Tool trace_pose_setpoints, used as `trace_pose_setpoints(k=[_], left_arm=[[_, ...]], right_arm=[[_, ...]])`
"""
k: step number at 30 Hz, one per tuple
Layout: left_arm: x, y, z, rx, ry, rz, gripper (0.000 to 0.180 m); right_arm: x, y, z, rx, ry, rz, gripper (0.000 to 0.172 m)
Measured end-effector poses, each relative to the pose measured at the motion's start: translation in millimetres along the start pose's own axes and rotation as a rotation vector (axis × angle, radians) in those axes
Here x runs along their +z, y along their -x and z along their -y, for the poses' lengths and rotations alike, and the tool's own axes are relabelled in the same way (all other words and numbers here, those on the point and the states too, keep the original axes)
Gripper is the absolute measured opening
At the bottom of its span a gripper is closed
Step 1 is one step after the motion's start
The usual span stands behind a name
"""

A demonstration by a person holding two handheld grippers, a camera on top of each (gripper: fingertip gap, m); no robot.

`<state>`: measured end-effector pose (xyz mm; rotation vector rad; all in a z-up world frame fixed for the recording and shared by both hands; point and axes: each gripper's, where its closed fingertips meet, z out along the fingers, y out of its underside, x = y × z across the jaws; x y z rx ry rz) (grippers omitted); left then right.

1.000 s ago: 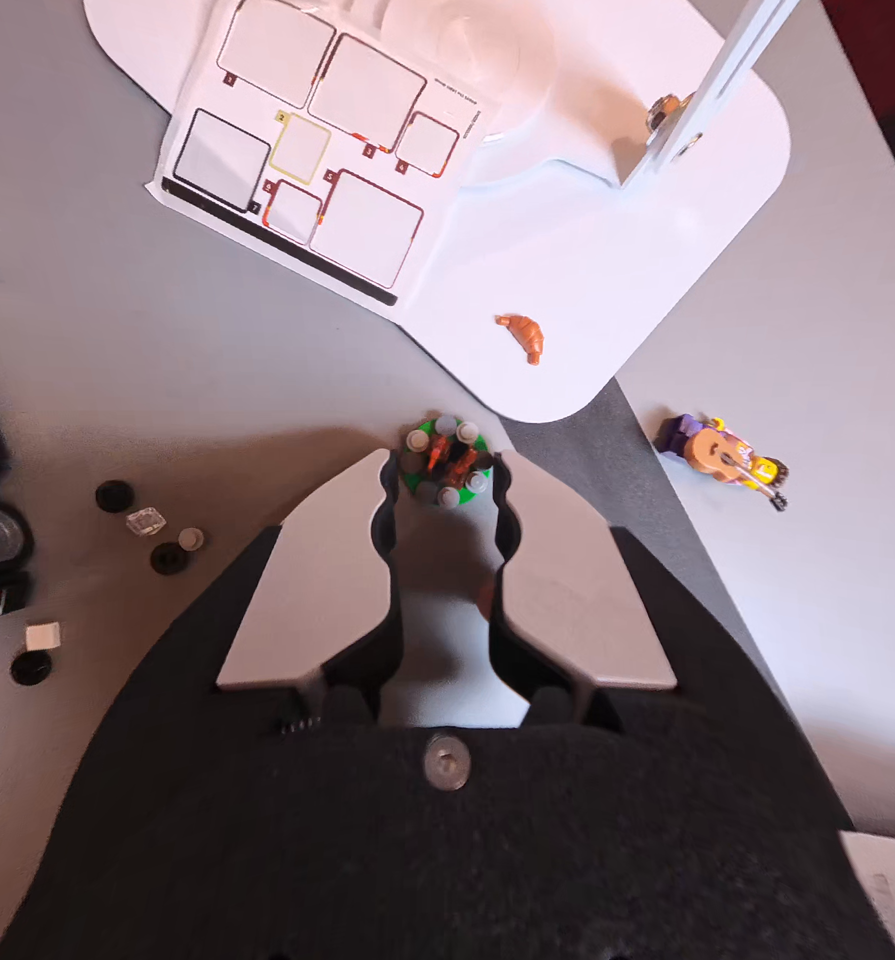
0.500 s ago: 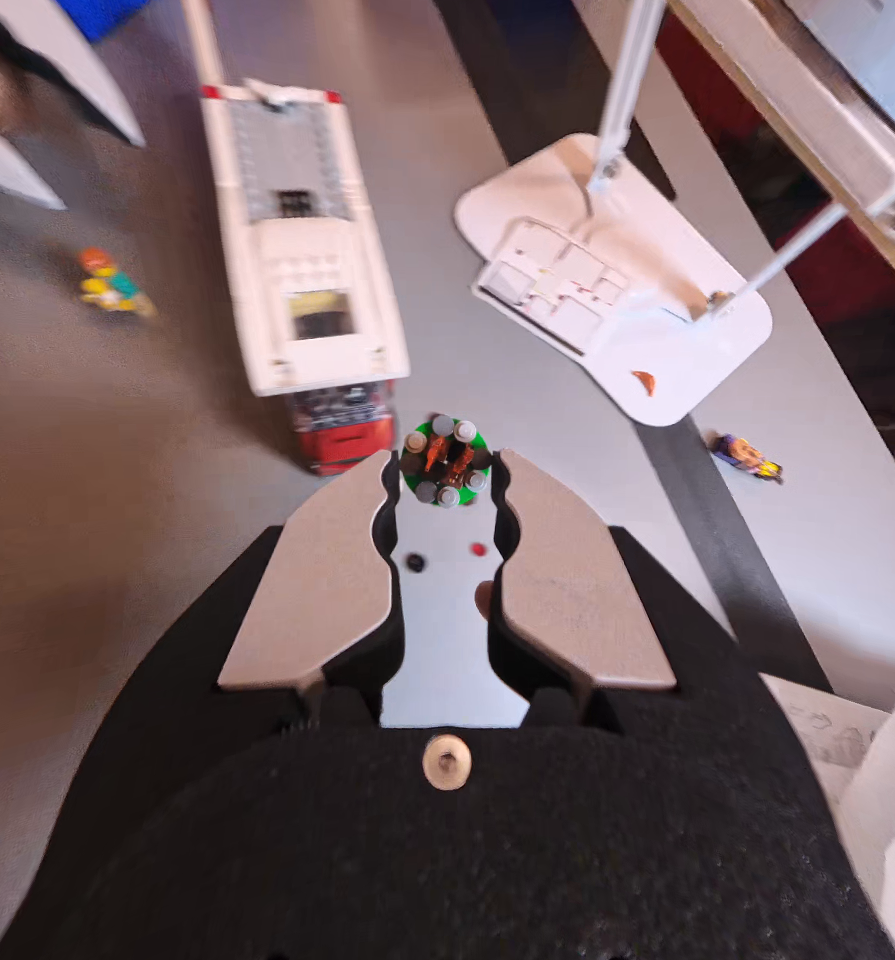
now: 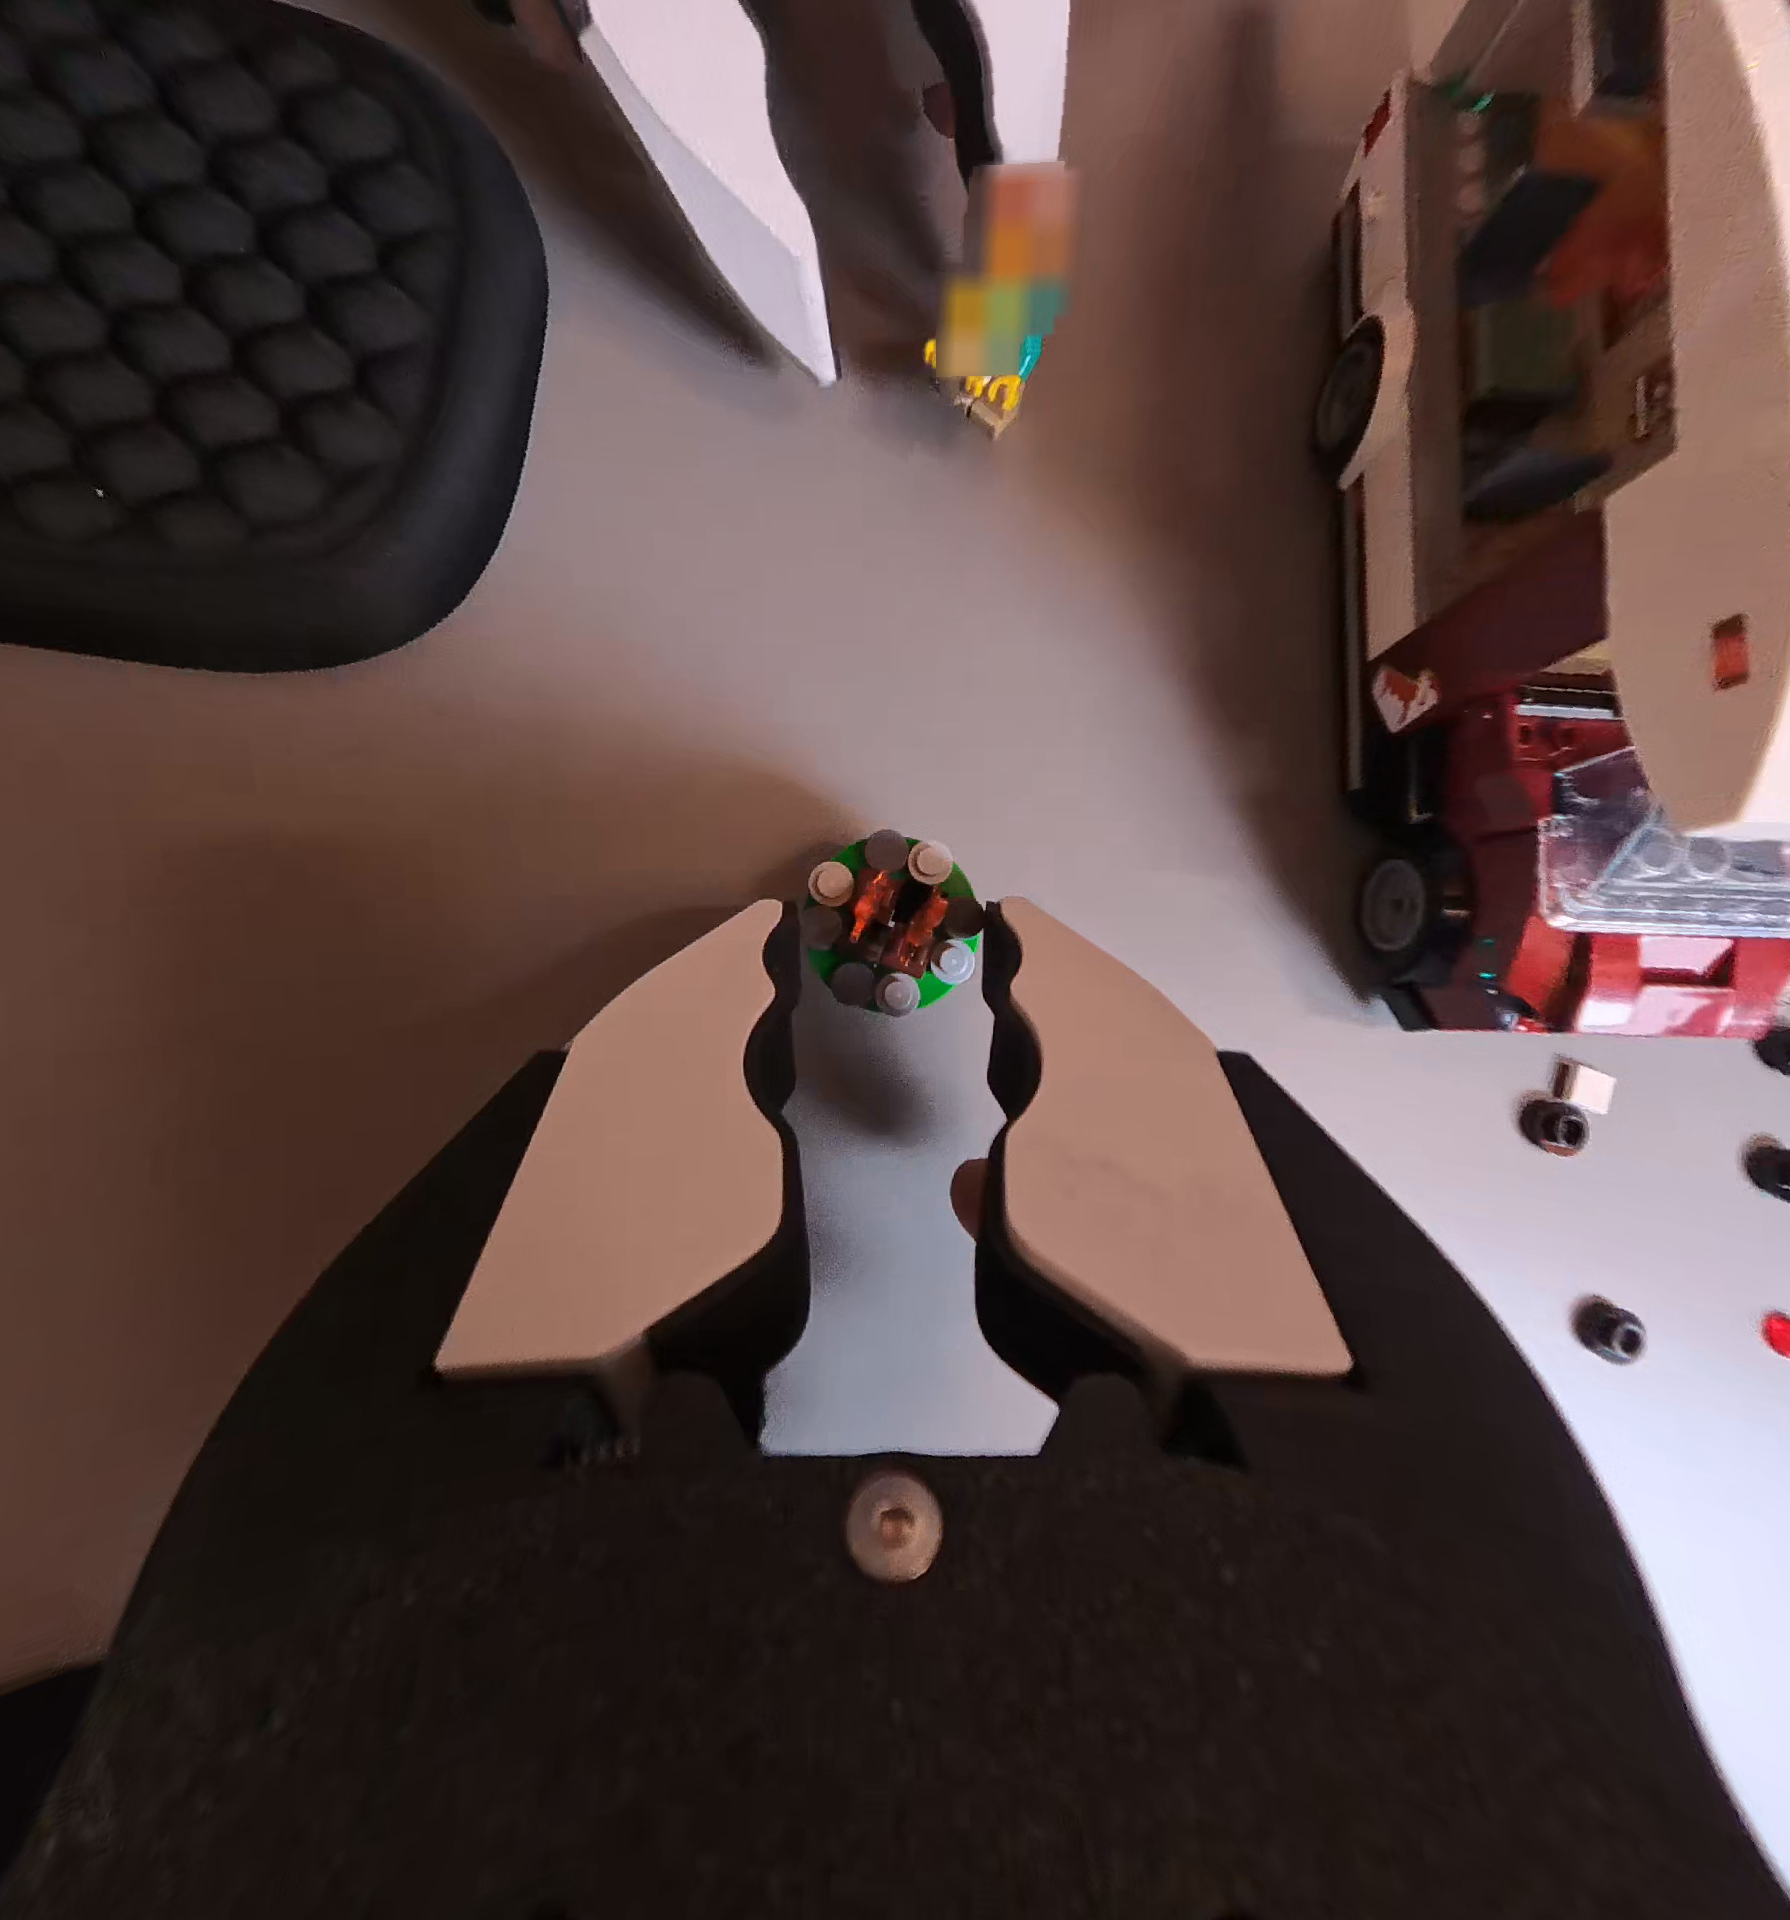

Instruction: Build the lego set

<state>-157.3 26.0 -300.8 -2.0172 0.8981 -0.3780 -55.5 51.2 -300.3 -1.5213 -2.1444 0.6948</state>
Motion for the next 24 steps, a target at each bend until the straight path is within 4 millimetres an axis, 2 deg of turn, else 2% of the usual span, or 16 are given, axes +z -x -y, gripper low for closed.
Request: trace_pose_setpoints(k=[5,9,15,21,24], left_arm=[[7,8,-3,0.0,0.047,0.029,0.027],[14,9,-1,-0.002,0.059,0.008,0.01],[37,1,17,0.001,0.046,-0.102,0.009],[54,2,25,0.085,0.076,-0.116,0.01],[56,4,25,0.09,0.091,-0.115,0.021]], right_arm=[[8,3,4,-0.003,0.004,-0.001,0.033],[14,4,7,-0.002,0.009,0.007,0.033],[17,0,4,0.004,0.021,-0.017,0.033],[18,-5,0,0.012,0.04,-0.058,0.033],[18,-6,1,0.016,0.039,-0.062,0.033]])
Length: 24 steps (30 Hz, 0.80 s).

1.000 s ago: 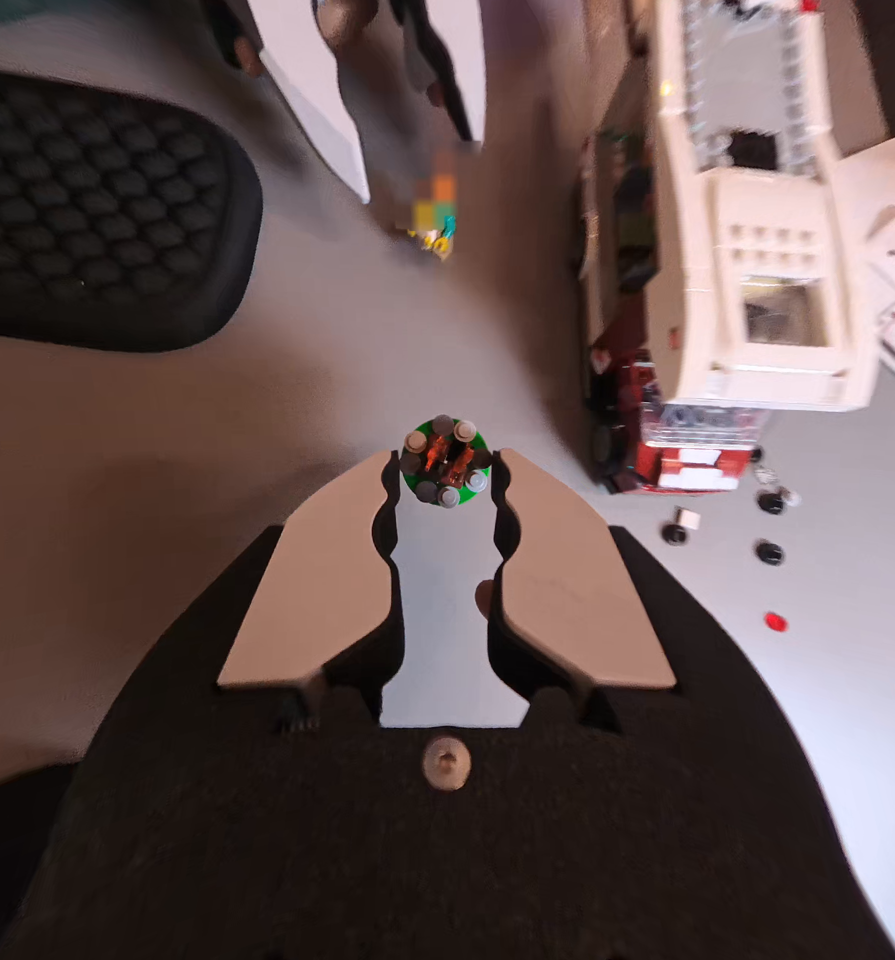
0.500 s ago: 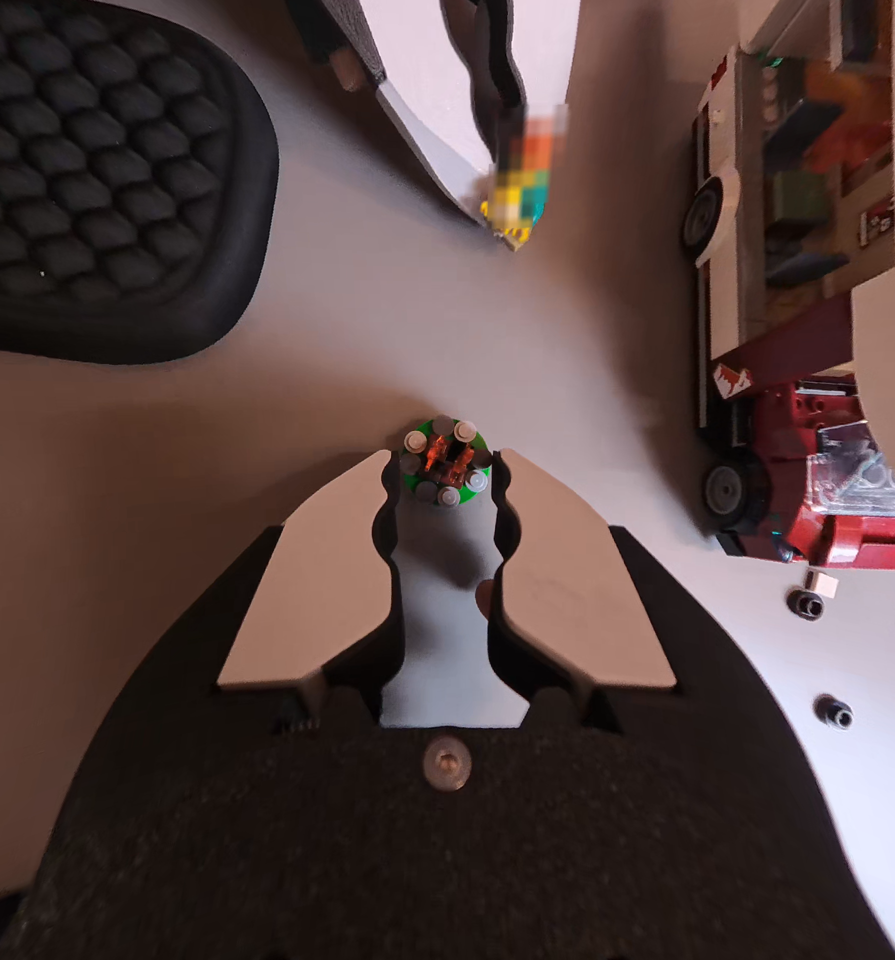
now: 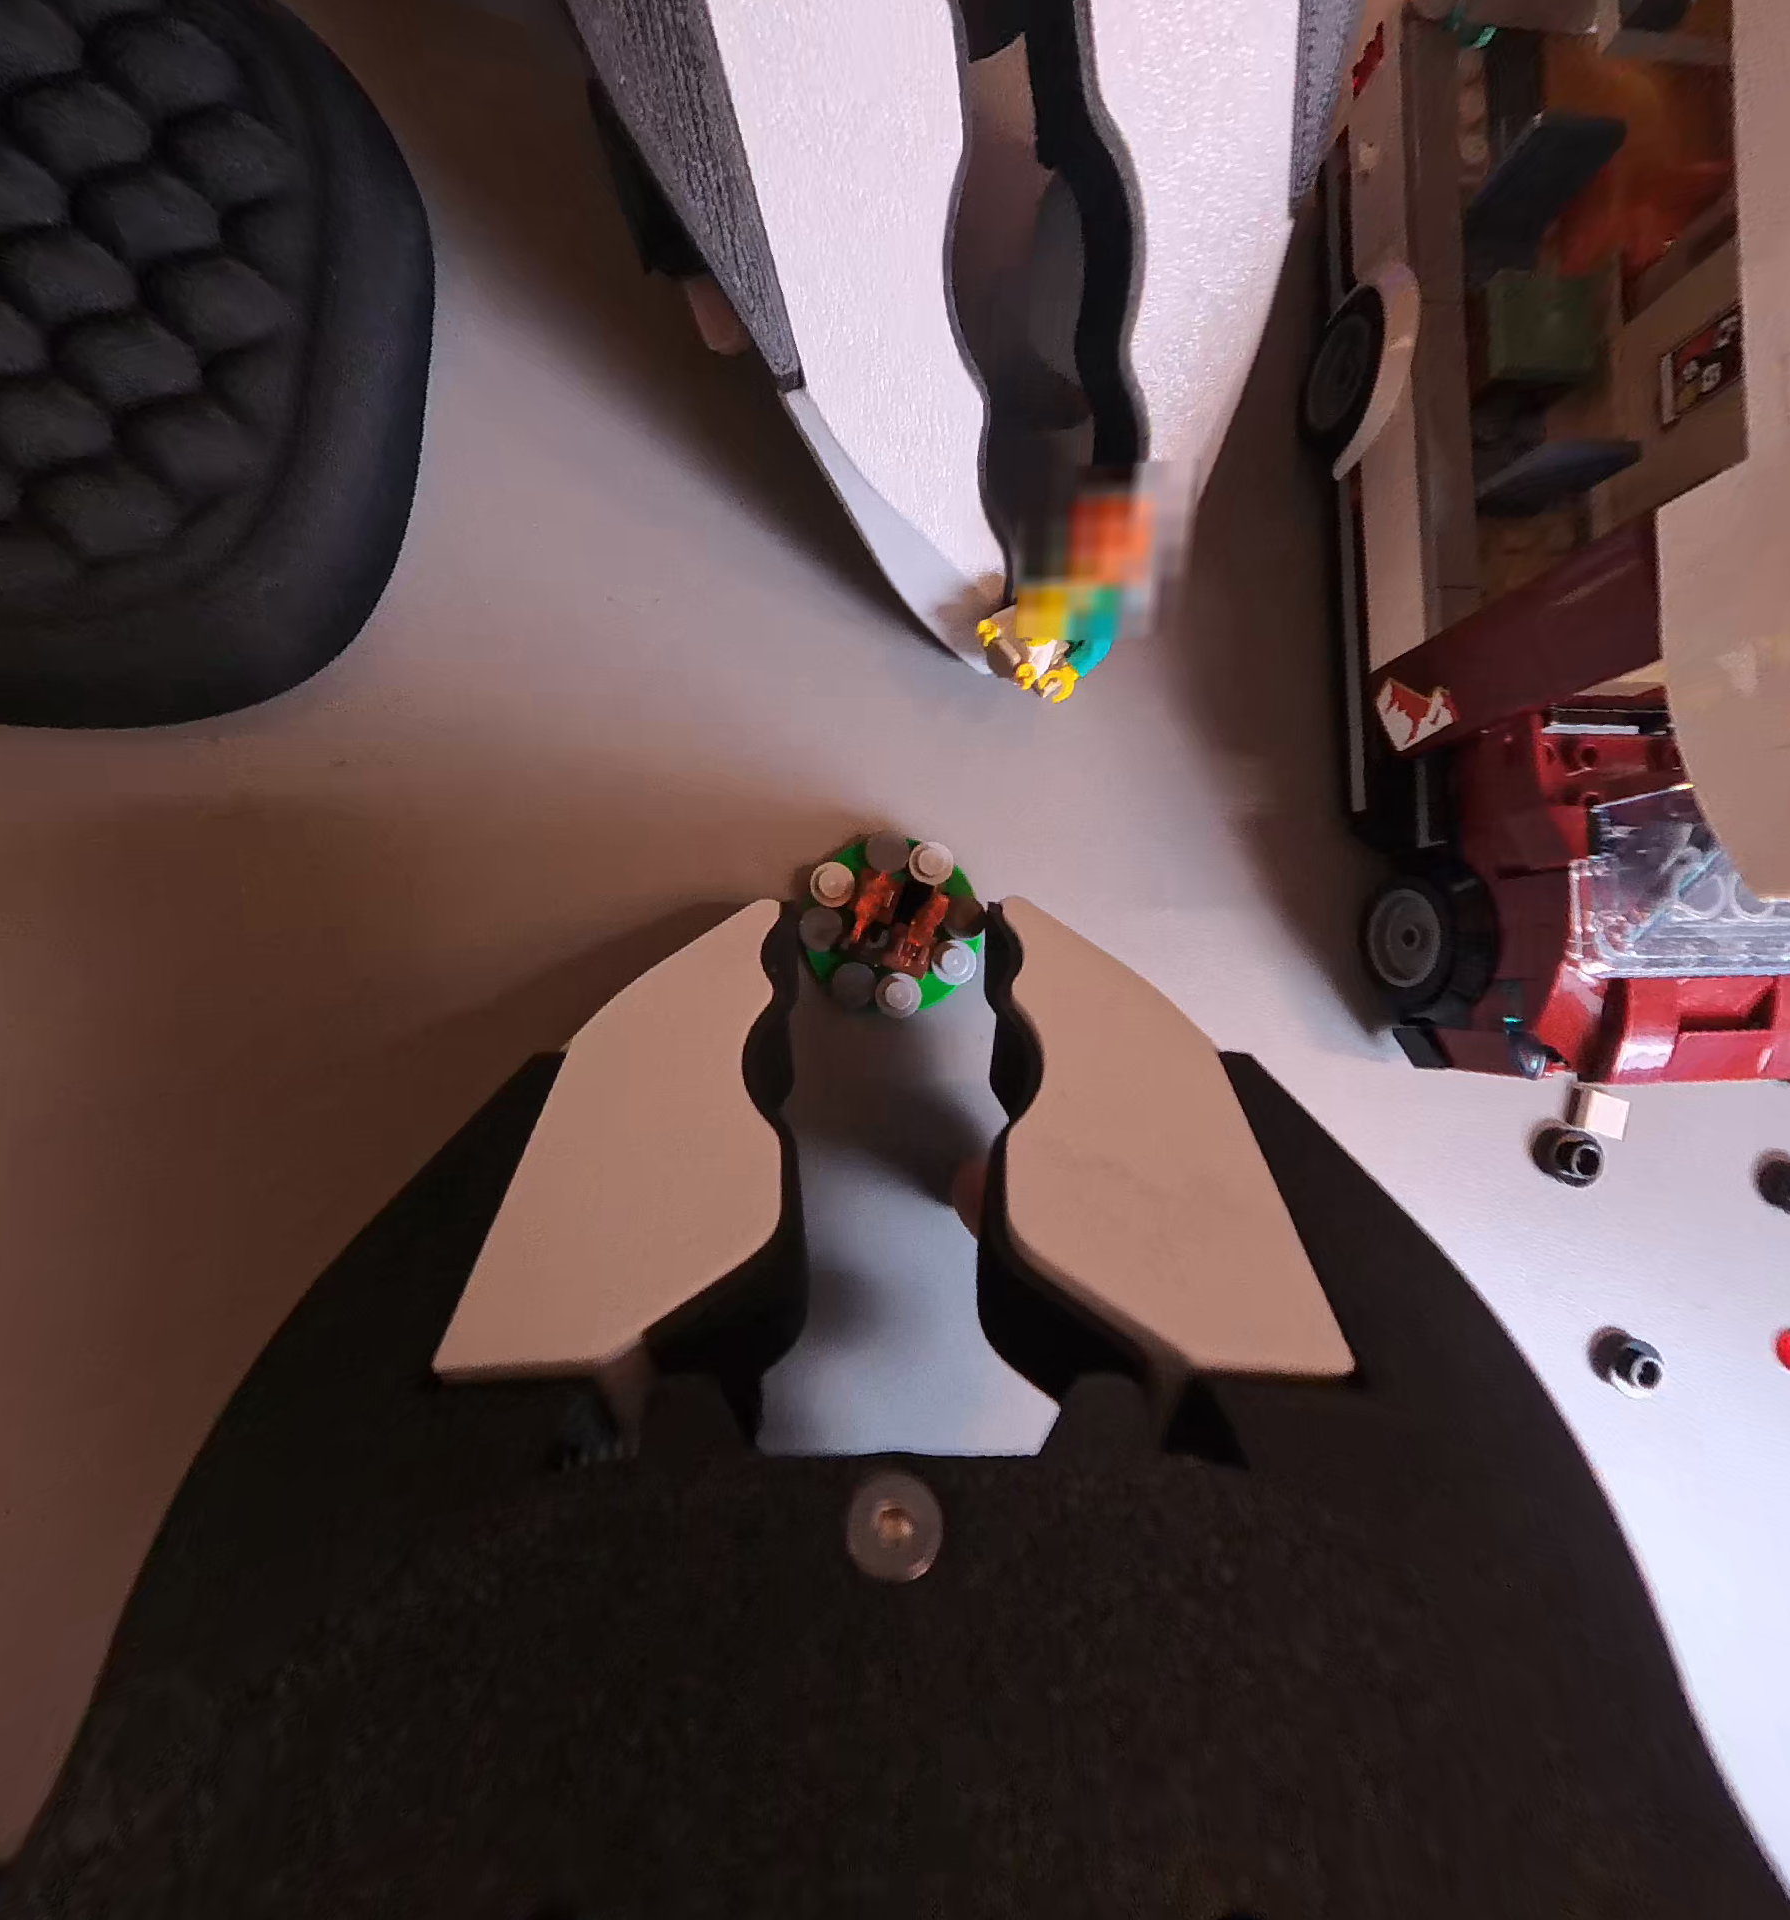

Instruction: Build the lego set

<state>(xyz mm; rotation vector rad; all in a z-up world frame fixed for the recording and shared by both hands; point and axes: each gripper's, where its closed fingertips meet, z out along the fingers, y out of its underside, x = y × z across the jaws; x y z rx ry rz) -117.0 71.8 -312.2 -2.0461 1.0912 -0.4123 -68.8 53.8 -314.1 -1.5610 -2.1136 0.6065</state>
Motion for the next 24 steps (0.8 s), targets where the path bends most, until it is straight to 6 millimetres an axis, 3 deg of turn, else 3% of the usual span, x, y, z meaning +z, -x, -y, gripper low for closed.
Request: trace_pose_setpoints(k=[3,7,9,12,15,17,20,24], left_arm=[[-2,1,-1,-0.015,-0.006,-0.001,0.032],[-14,-3,-7,-0.029,-0.022,0.018,0.037],[-21,-5,-9,-0.04,-0.041,0.031,0.037],[-30,-7,-11,-0.059,-0.063,0.048,0.036],[-37,-5,-7,-0.068,-0.092,0.077,0.034],[-39,-4,-6,-0.081,-0.115,0.089,0.033],[-40,0,-11,-0.102,-0.125,0.104,0.029],[-42,3,-11,-0.115,-0.145,0.101,0.027]], right_arm=[[-5,0,0,0.004,-0.02,0.011,0.046],[-44,-23,11,0.077,-0.182,0.02,0.048],[-64,-61,7,0.132,-0.242,-0.078,0.044],[-82,-143,-13,0.243,-0.278,-0.269,0.039],[-84,-240,-41,0.378,-0.278,-0.467,0.039],[-79,-293,-55,0.478,-0.297,-0.542,0.043],[-65,-342,-63,0.464,-0.303,-0.58,0.05],[-46,-366,-64,0.18,-0.185,-0.579,0.056]])
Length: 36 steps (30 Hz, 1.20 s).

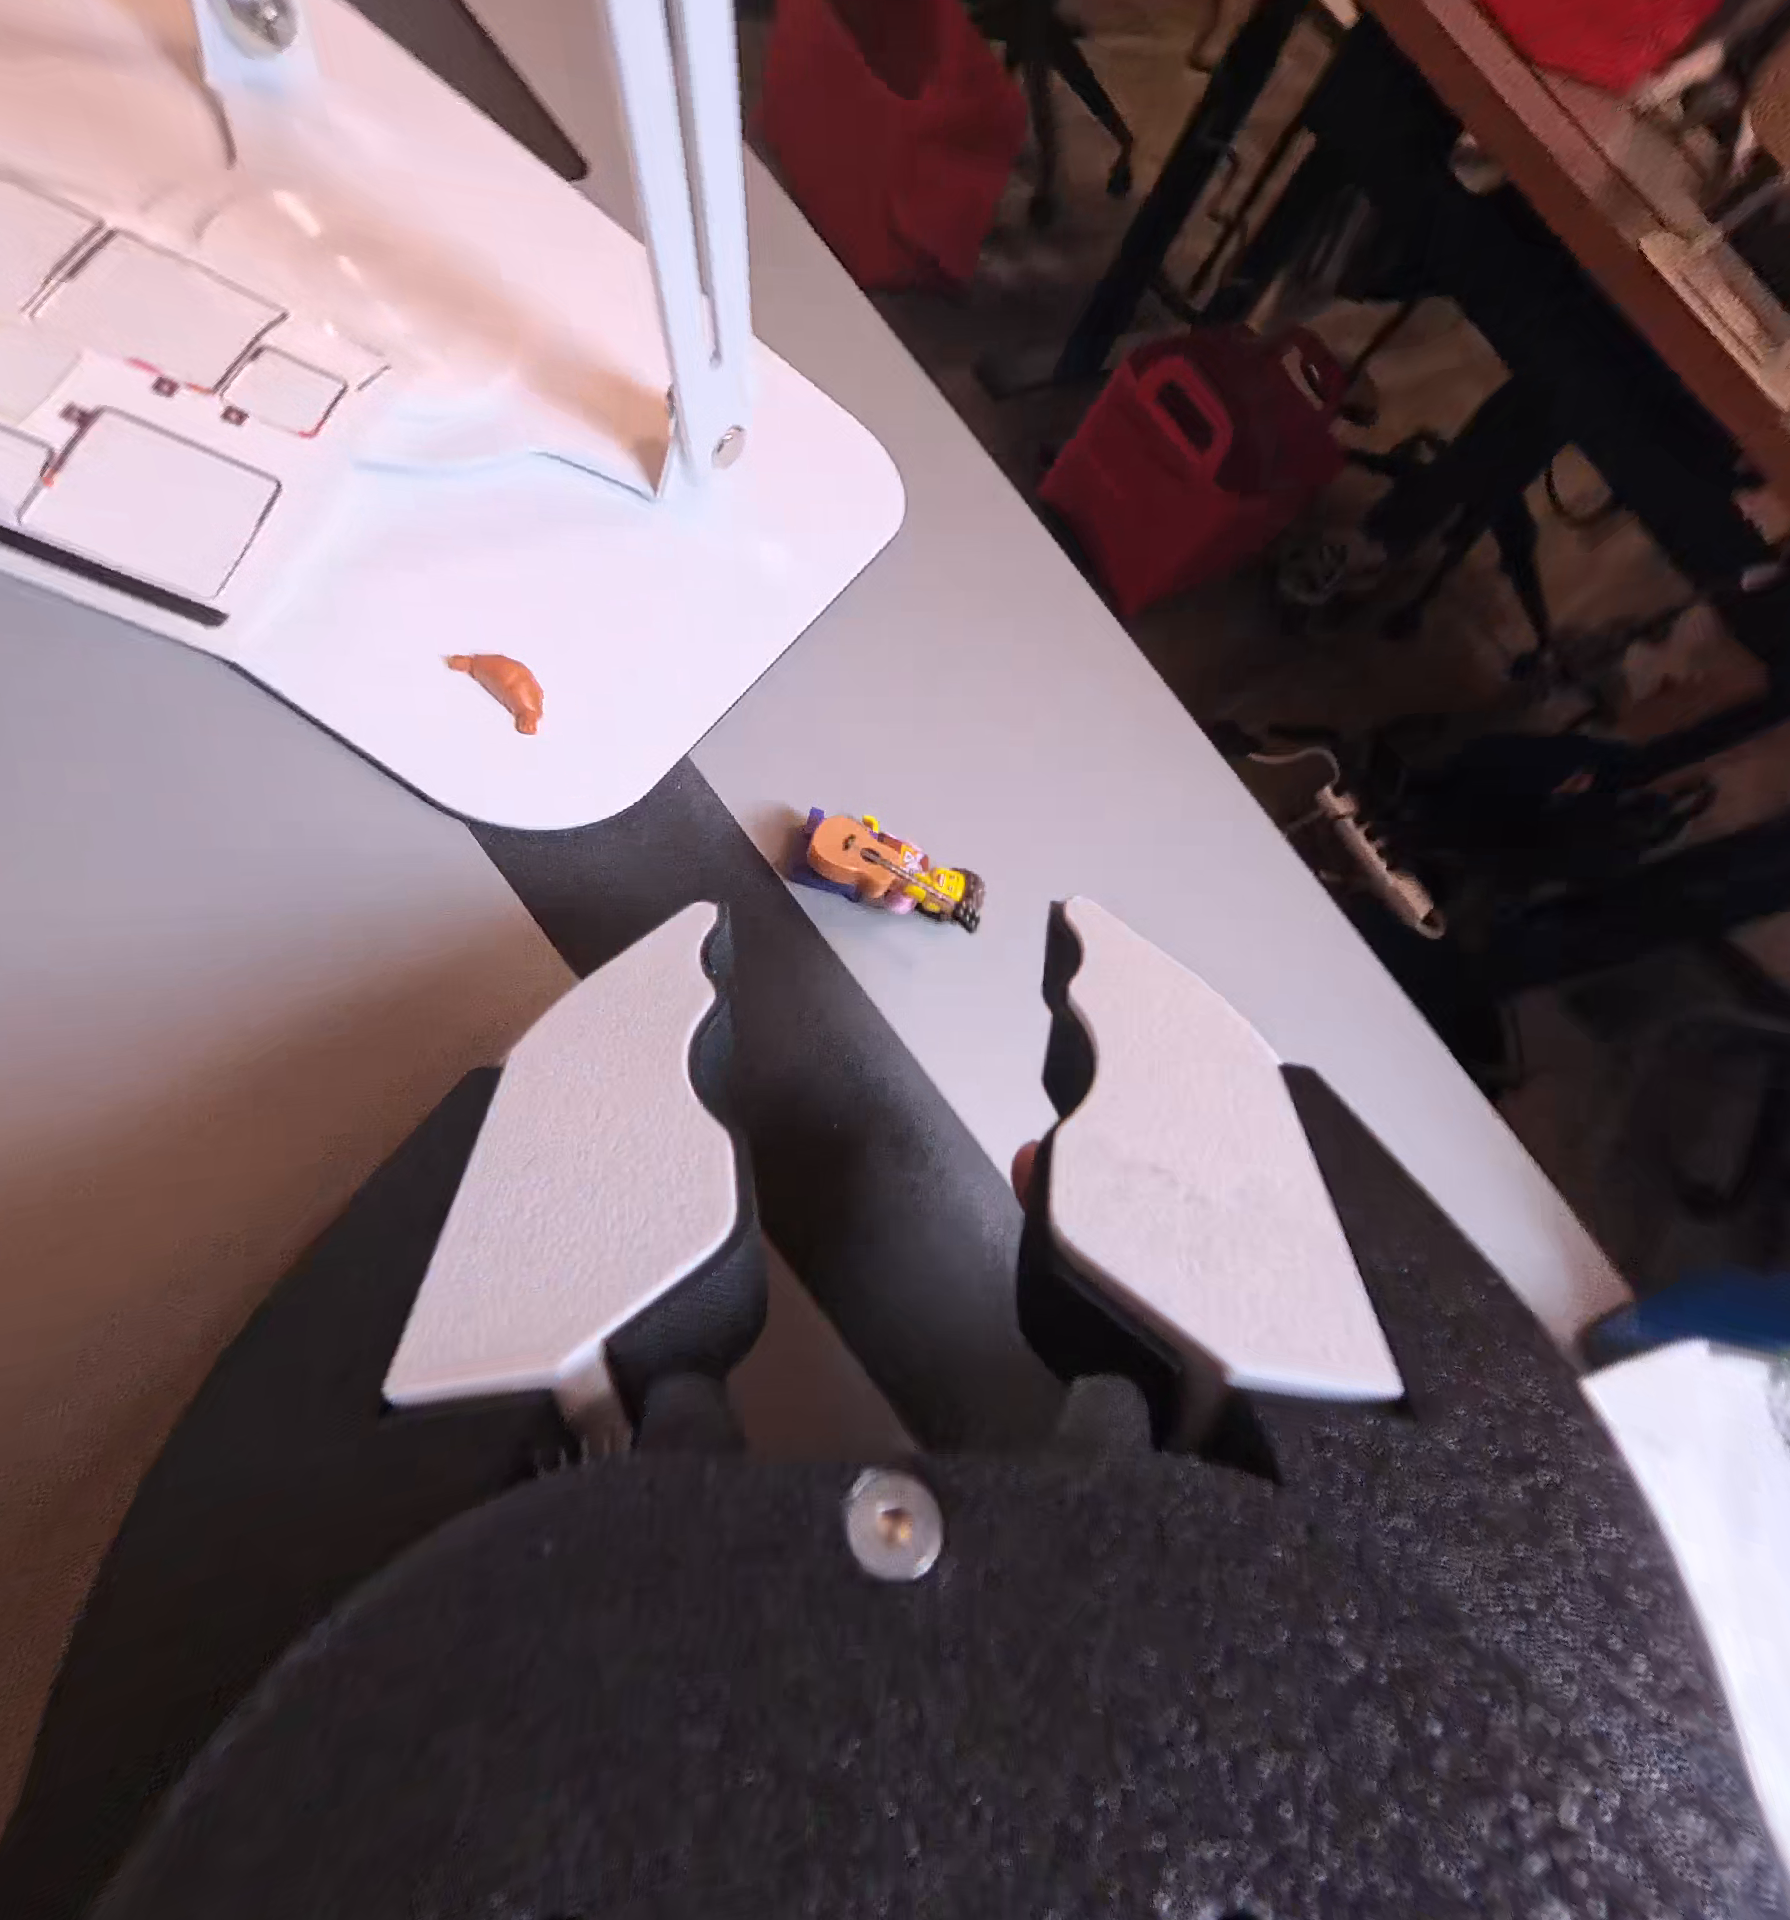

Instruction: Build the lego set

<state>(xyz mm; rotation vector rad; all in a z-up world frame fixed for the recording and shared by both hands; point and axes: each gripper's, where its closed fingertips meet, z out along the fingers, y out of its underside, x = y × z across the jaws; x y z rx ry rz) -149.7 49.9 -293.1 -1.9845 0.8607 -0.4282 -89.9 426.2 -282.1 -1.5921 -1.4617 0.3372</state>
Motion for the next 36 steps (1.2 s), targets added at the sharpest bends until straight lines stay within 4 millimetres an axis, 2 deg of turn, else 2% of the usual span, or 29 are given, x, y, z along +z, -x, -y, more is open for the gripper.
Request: trace_pose_setpoints(k=[3,7,10,11,13,16,17,20,24,26,29,33,36], left_arm=[[0,-1,-1,0.012,0.005,-0.003,0.026],[1,-2,-2,0.014,0.011,-0.009,0.026],[1,-2,-2,0.009,0.012,-0.013,0.025],[1,-2,-2,0.007,0.011,-0.014,0.025],[1,-2,-1,0.004,0.009,-0.014,0.024],[0,-2,0,0.004,0.002,-0.015,0.023],[0,-2,0,0.002,-0.002,-0.014,0.023],[-2,-4,7,-0.016,-0.032,-0.025,0.023],[-8,-9,27,-0.069,-0.121,-0.055,0.023],[-11,-14,41,-0.126,-0.183,-0.093,0.023],[-14,-25,63,-0.259,-0.275,-0.199,0.026],[-19,-37,87,-0.508,-0.402,-0.397,0.029],[-22,-47,96,-0.647,-0.459,-0.538,0.03]], right_arm=[[12,2,1,-0.075,-0.009,0.079,0.057],[27,7,-8,-0.175,0.049,0.167,0.051],[32,12,-7,-0.2,0.052,0.221,0.033],[32,11,-9,-0.21,0.069,0.221,0.019],[31,12,-10,-0.239,0.067,0.223,0.018],[19,17,-9,-0.276,0.066,0.211,0.017],[12,19,-6,-0.299,0.056,0.195,0.011],[-25,38,10,-0.374,-0.008,0.186,0.01],[-93,86,42,-0.522,-0.141,0.171,0.011],[-129,122,57,-0.62,-0.207,0.178,0.011],[-174,188,78,-0.783,-0.308,0.209,0.011],[-212,273,96,-1.027,-0.424,0.25,0.011],[-224,315,101,-1.247,-0.489,0.218,0.01]])
